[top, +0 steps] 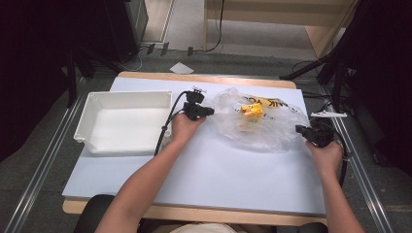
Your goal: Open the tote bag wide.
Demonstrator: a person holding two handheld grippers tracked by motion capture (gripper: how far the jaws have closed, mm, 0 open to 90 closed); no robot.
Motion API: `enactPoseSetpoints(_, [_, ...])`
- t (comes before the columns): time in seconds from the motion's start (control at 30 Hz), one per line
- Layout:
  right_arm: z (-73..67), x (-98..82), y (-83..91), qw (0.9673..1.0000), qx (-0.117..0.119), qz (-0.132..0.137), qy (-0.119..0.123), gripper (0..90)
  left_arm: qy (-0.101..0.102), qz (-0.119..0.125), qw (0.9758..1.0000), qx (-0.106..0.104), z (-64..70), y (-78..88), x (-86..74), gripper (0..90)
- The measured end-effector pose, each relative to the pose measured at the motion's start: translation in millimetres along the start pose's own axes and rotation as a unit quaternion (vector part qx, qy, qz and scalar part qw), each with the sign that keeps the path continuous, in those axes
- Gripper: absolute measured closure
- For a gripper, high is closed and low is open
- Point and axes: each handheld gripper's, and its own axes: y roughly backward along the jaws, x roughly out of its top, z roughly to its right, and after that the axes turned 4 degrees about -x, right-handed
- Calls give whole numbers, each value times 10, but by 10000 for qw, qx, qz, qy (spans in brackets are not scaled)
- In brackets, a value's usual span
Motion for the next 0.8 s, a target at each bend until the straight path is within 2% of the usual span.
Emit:
enactPoseSetpoints(0.1, [-25,54,43,10000,31,92,17,899,-32,56,10000,-46,36,54,33,780])
enactPoseSetpoints(0.13, [-49,108,98,9998,74,189,19,899,-116,82,9999,-38,57,92,53,774])
enactPoseSetpoints(0.2, [-66,147,135,9997,118,213,19,899,-190,139,9997,-17,81,145,77,775])
enactPoseSetpoints(0.27, [-102,184,160,9995,197,235,43,899,-167,136,9997,-143,114,206,129,780])
enactPoseSetpoints(0.33, [-147,211,171,9994,247,245,69,900,-202,136,9996,-144,137,220,145,792])
enactPoseSetpoints(0.4, [-180,231,160,9993,265,235,112,900,-349,103,9992,-151,207,253,195,810])
enactPoseSetpoints(0.7, [-282,326,87,9991,359,213,114,899,-478,58,9985,-266,354,230,340,855])
enactPoseSetpoints(0.8, [-342,384,61,9988,413,224,125,899,-450,57,9986,-269,380,196,385,874])
